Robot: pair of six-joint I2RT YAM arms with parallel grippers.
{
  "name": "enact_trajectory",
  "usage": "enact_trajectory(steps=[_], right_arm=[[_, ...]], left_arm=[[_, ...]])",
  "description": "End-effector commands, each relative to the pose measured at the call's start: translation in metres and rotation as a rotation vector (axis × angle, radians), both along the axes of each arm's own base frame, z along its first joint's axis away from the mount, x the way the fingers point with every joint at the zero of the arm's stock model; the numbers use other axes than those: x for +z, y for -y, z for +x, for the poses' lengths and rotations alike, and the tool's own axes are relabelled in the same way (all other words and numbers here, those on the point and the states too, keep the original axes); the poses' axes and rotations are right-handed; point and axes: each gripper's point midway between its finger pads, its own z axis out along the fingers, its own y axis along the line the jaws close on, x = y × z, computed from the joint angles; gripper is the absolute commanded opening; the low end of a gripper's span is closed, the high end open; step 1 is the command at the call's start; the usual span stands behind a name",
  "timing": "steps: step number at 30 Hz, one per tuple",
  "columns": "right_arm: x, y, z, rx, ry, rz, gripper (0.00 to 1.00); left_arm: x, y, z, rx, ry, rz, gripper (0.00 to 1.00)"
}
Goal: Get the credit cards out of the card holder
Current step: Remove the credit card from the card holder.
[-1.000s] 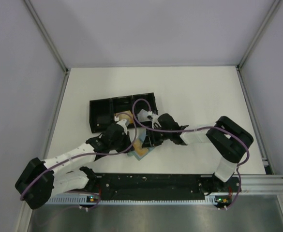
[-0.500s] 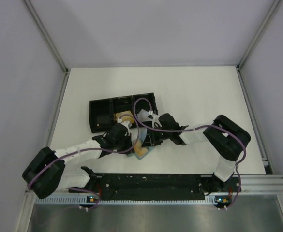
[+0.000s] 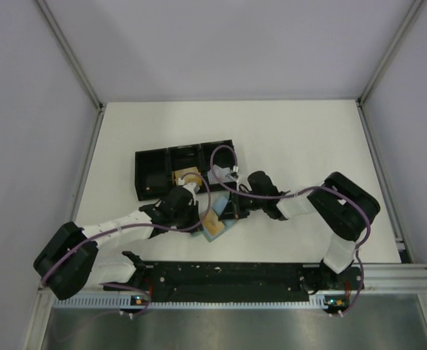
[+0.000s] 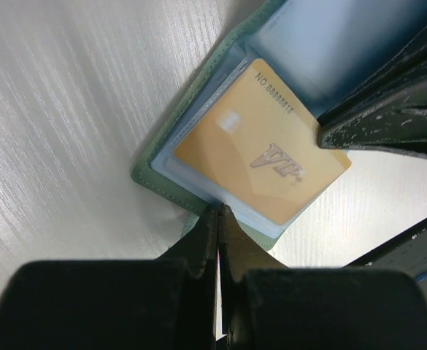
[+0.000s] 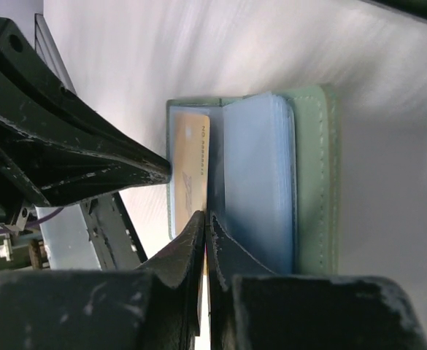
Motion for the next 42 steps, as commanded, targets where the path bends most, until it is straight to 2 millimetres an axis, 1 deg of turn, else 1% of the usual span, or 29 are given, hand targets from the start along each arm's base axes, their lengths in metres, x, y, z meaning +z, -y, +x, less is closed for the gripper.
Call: enact_trajectory(steps=[1,3,5,8,10,12,14,15,17,18,21,24,25,27,28,31,32,35,38,42], right_arm=[[0.008,0.012,0.011,-0.014,0.024,0.038,0.00],[0.007,0.019,0.018,-0.036,0.041,0.013,0.00],[0.007,0.023,0.019,-0.034,0.051,-0.011,0.00],[0.005,0.025,0.022,-0.036,0.063,-0.040,0.00],[0.006,0.024,0.021,-0.025,0.064,-0.030,0.00],[0.007,0.023,0.019,-0.023,0.055,-0.021,0.00],[0.005,0.024,0.019,-0.024,0.052,-0.026,0.00],[0.004,0.024,0.019,-0.022,0.053,-0.026,0.00],[0.004,0.024,0.018,-0.022,0.051,-0.025,0.00],[0.005,0.024,0.018,-0.022,0.050,-0.022,0.00],[0.006,0.022,0.017,-0.015,0.044,-0.011,0.00],[0.007,0.019,0.015,-0.006,0.042,0.002,0.00],[0.008,0.017,0.014,-0.002,0.040,0.005,0.00],[0.007,0.016,0.013,0.002,0.038,0.006,0.00],[0.008,0.015,0.012,0.006,0.035,0.009,0.00],[0.008,0.014,0.012,0.008,0.036,0.012,0.00],[0.008,0.014,0.011,0.010,0.036,0.012,0.00],[0.007,0.014,0.011,0.011,0.034,0.008,0.00],[0.005,0.015,0.011,0.013,0.033,0.002,0.00],[0.003,0.018,0.013,0.002,0.031,-0.004,0.00]], left_arm=[[-0.022,-0.018,-0.018,-0.028,-0.046,0.085,0.00],[-0.023,-0.019,-0.021,-0.035,-0.048,0.084,0.00],[-0.021,-0.020,-0.022,-0.036,-0.047,0.078,0.00],[-0.017,-0.019,-0.023,-0.042,-0.039,0.068,0.00],[-0.011,-0.016,-0.022,-0.044,-0.026,0.044,0.00],[0.001,-0.010,-0.019,-0.040,0.005,-0.004,0.00],[0.019,-0.001,-0.012,-0.034,0.051,-0.066,0.01],[0.029,0.004,-0.009,-0.033,0.076,-0.100,0.04],[0.055,0.015,-0.001,-0.038,0.137,-0.183,0.09],[0.064,0.019,0.003,-0.039,0.163,-0.207,0.11],[0.080,0.029,0.014,-0.039,0.210,-0.248,0.16],[0.076,0.037,0.023,-0.048,0.204,-0.235,0.17],[0.071,0.040,0.025,-0.053,0.193,-0.230,0.17],[0.062,0.044,0.025,-0.065,0.170,-0.218,0.17],[0.063,0.049,0.028,-0.070,0.185,-0.233,0.17],[0.056,0.055,0.029,-0.081,0.173,-0.220,0.14],[0.051,0.055,0.029,-0.084,0.163,-0.206,0.12],[0.034,0.050,0.025,-0.080,0.125,-0.140,0.01],[0.013,0.041,0.014,-0.085,0.056,-0.068,0.00],[-0.005,0.034,0.000,-0.095,-0.005,-0.010,0.00]])
